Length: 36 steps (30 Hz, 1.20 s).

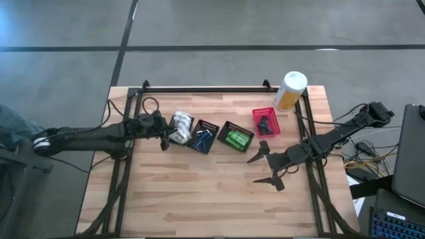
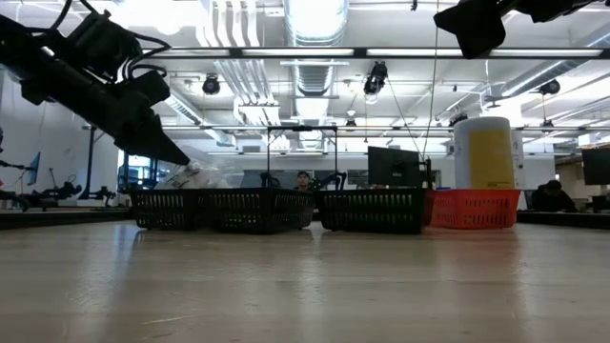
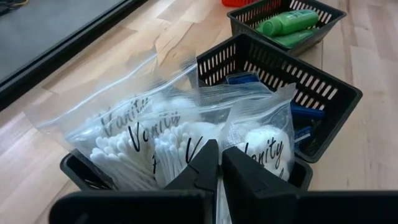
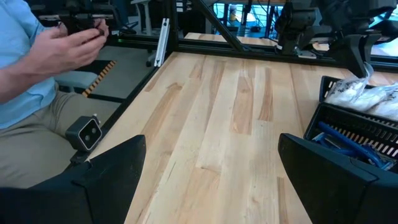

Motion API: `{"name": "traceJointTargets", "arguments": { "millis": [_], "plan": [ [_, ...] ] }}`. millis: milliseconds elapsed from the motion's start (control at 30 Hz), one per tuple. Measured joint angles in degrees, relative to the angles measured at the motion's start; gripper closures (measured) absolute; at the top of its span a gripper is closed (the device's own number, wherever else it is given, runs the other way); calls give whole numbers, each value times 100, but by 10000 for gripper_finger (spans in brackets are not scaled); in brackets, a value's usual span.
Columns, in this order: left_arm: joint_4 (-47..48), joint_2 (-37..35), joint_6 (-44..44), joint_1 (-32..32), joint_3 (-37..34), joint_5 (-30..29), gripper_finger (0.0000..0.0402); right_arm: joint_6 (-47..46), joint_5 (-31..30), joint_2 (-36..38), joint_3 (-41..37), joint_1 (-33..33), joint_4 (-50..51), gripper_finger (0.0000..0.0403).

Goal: Pick & Place Travel size toiletries
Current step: Put the vanity pack into the left black bin

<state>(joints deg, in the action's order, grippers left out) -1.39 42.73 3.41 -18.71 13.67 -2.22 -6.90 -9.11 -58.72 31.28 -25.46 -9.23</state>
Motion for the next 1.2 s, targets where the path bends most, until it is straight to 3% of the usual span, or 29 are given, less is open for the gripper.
{"name": "traceJointTargets", "arguments": {
  "millis": [667, 800, 933, 1200],
  "plan": [
    [-44, -140, 195, 8, -2, 133, 383, 0, -1, 2, -1, 1, 0, 39],
    [63, -140, 278, 8, -2, 390, 375, 0, -1, 0, -1, -1, 0, 39],
    [84, -151, 381, 8, -2, 426, 340, 0, -1, 0, -1, 1, 0, 39],
    [81, -151, 401, 8, -2, 466, 225, 0, -1, 2, -1, 1, 0, 39]
  ]
}}
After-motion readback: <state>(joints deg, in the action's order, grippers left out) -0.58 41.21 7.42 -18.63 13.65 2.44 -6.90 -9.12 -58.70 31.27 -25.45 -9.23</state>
